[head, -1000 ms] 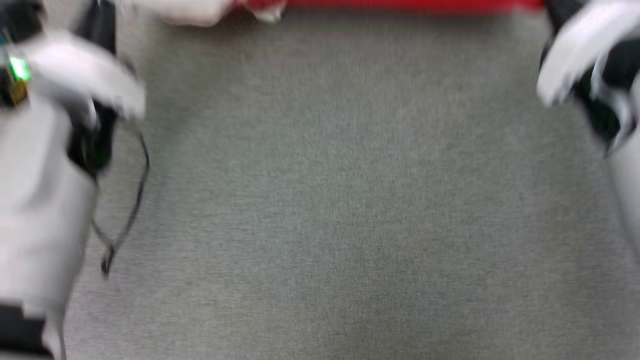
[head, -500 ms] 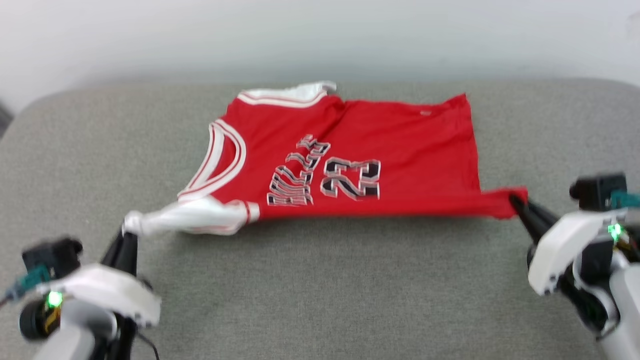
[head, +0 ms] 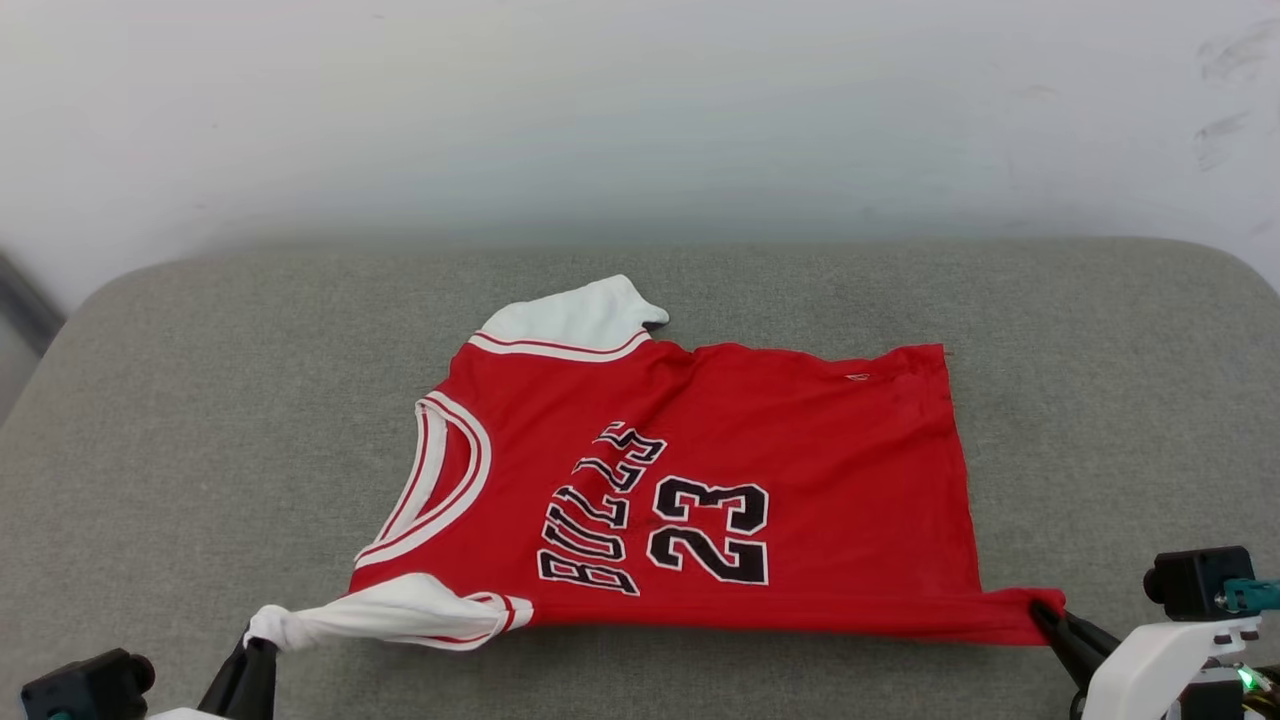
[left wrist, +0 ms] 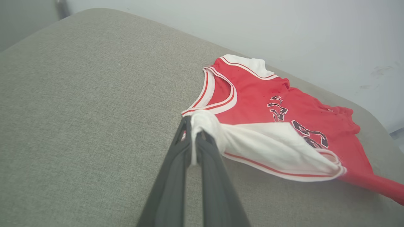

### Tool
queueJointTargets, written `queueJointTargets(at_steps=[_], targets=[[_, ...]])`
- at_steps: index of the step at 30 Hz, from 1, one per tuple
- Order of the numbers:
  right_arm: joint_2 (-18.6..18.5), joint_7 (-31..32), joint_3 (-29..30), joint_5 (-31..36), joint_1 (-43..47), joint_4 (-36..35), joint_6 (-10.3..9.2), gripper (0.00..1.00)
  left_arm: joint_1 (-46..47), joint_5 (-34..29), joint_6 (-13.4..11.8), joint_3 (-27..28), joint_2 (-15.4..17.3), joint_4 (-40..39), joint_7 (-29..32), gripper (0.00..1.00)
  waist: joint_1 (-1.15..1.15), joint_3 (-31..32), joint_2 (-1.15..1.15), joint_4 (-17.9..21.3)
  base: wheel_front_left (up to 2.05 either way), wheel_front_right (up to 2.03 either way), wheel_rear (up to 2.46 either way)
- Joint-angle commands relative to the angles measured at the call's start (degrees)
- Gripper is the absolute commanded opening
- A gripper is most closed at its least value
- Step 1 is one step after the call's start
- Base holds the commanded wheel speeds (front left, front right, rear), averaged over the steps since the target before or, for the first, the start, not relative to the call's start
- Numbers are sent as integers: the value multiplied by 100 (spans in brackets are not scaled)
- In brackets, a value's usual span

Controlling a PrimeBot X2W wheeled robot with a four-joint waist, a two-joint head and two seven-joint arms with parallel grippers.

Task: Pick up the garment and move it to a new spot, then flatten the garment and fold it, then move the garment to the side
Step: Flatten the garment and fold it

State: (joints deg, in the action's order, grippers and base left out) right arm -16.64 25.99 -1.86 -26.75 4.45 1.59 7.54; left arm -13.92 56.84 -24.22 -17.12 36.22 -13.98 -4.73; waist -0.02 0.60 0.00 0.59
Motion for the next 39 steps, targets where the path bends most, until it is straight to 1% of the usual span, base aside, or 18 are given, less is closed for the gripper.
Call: queueJointTargets(at_steps=[1,3,5,7,12,14,15,20,26,27,28,29,30,31,32,37,39], targets=[[15,100,70,58,12,-101,-10,0,26,2,5,44,69,-40,9,0,2,-34,0,22,0,0,0],[74,213,81,85,-107,-66,-10,0,220,-11,99,0,68,-17,37,0,2,-94,0,41,0,0,0],[22,264,38,251,-311,29,-10,0,472,-36,218,-69,36,91,79,0,2,-199,0,50,0,0,0],[93,277,-46,306,-488,203,-9,0,740,-76,359,-169,-12,288,122,0,2,-324,0,62,0,0,0],[125,290,-328,342,-1134,693,-8,0,1562,-97,735,-326,-238,1008,121,0,2,-733,0,64,0,0,0],[129,211,-428,327,-1370,902,-8,0,1823,-93,865,-383,-357,1297,105,0,2,-866,0,69,0,0,0],[129,211,-428,327,-1370,902,-8,0,1823,-93,865,-383,-357,1297,105,0,2,-866,0,69,0,0,0],[83,39,-767,330,-1964,1405,-8,0,2420,-121,1182,-553,-515,1995,203,0,2,-1213,0,76,0,0,0],[-8,-343,-1040,306,-2480,1942,-7,0,2988,-171,1519,-735,-705,2662,254,0,2,-1458,0,76,0,0,0],[-18,-415,-1069,300,-2530,2025,-7,2,3060,-162,1580,-777,-740,2752,283,0,2,-1486,0,72,0,0,0],[-21,-483,-1097,289,-2565,2108,-8,27,3120,-127,1637,-803,-772,2855,311,26,2,-1510,0,72,0,0,0],[-26,-539,-1138,286,-2591,2189,-8,48,3183,-123,1677,-817,-790,2961,319,43,2,-1528,0,73,0,0,0],[-17,-580,-1180,252,-2609,2261,-8,93,3235,-114,1731,-843,-818,3049,341,63,2,-1538,0,75,0,0,0],[-12,-639,-1225,240,-2626,2326,-7,100,3269,-94,1767,-854,-860,3139,344,83,2,-1544,0,78,0,0,0],[-23,-708,-1267,228,-2634,2381,-8,100,3314,-84,1801,-859,-893,3210,327,100,2,-1545,0,81,0,0,0],[-93,-1337,-1365,108,-2537,2410,-8,100,3327,-41,1913,-873,-893,3521,301,100,2,-1384,0,107,0,0,0],[-192,-1578,-1404,210,-2437,2373,-7,100,3291,-34,1958,-870,-846,3580,308,100,2,-1256,0,118,0,0,0]])
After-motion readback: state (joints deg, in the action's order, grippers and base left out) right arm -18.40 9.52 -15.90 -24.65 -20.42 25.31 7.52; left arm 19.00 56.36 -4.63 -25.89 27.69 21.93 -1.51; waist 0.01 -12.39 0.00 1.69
